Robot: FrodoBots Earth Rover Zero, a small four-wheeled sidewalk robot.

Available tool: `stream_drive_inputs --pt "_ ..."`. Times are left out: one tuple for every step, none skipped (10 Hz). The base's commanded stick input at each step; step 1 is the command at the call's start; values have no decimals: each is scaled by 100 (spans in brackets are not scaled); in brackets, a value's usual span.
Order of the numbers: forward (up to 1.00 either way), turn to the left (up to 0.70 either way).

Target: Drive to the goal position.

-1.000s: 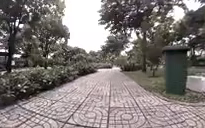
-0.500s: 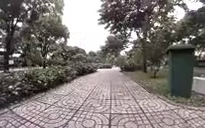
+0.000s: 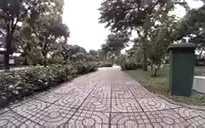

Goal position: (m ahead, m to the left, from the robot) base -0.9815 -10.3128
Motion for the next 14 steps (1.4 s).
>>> stream_drive_inputs --pt "-70 0" --pt "-70 0" --pt "-70 0" --pt "-70 0" --pt "-70 0" --pt "-70 0" --pt "-70 0" --pt "-70 0" --pt "-70 0" --pt "-70 0" --pt "-70 0" --pt "-70 0" --pt "-70 0" --pt "-70 0"
